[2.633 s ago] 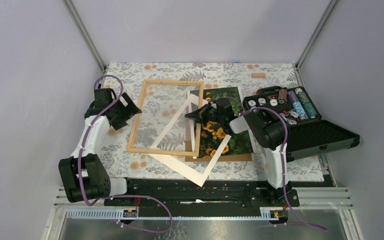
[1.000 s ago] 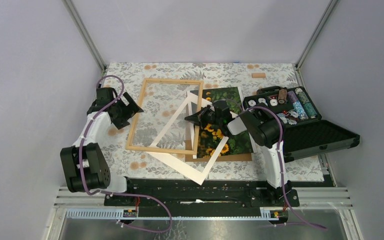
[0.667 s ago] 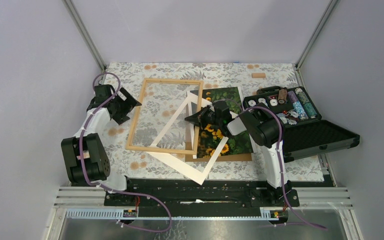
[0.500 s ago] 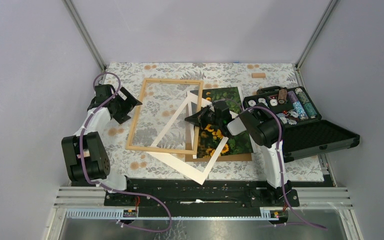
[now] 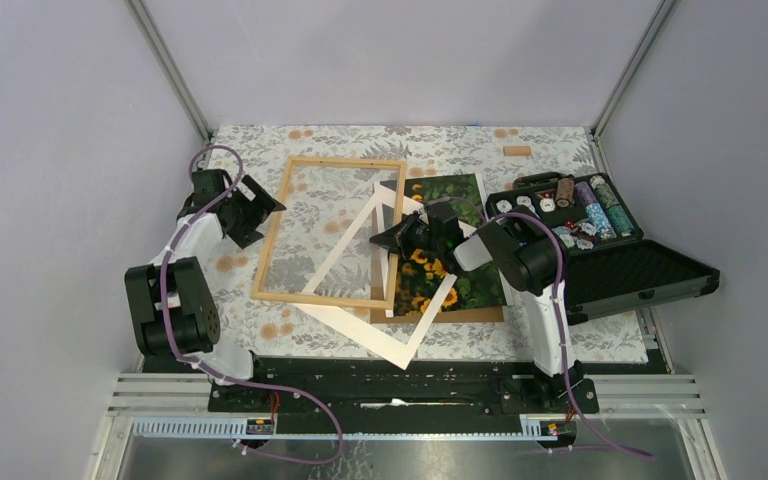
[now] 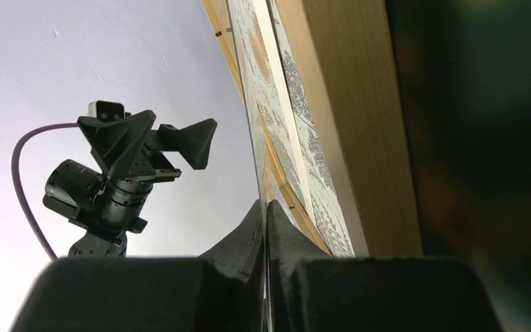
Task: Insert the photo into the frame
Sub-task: Place the photo frame item in the photo frame.
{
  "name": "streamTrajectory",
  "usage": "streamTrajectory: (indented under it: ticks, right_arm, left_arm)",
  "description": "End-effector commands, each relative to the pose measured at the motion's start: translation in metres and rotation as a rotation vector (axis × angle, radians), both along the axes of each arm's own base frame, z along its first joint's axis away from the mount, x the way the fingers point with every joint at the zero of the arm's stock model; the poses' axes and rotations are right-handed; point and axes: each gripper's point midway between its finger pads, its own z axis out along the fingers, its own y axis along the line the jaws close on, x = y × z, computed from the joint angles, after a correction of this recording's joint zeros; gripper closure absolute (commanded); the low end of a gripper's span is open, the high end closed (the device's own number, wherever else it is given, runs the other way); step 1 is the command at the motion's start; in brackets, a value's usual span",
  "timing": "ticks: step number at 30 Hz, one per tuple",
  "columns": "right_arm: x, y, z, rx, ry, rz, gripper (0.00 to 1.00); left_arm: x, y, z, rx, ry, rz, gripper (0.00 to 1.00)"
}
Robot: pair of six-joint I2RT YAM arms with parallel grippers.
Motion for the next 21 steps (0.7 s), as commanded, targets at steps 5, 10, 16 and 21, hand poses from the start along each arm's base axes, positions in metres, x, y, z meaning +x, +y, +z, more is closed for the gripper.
streamTrajectory:
  ticks: [5, 10, 16, 21]
  right_arm:
    - [0.003, -0.002, -0.018, -0.086, -0.026, -0.001, 0.76]
    - [0.002, -0.004, -0.016, -0.136, -0.064, 0.019, 0.67]
    - [-0.001, -0.003, -0.010, -0.156, -0.090, 0.047, 0.60]
    - [-0.005, -0.008, 0.001, -0.226, -0.127, 0.069, 0.50]
  left_arm:
    - [0.023, 0.005, -0.007, -0.015, -0.030, 0.010, 0.01]
    - [0.022, 0.006, -0.004, 0.006, -0.042, 0.004, 0.01]
    - [0.018, 0.011, 0.009, 0.053, -0.064, -0.002, 0.01]
    - [0.016, 0.012, 0.013, 0.072, -0.071, -0.004, 0.01]
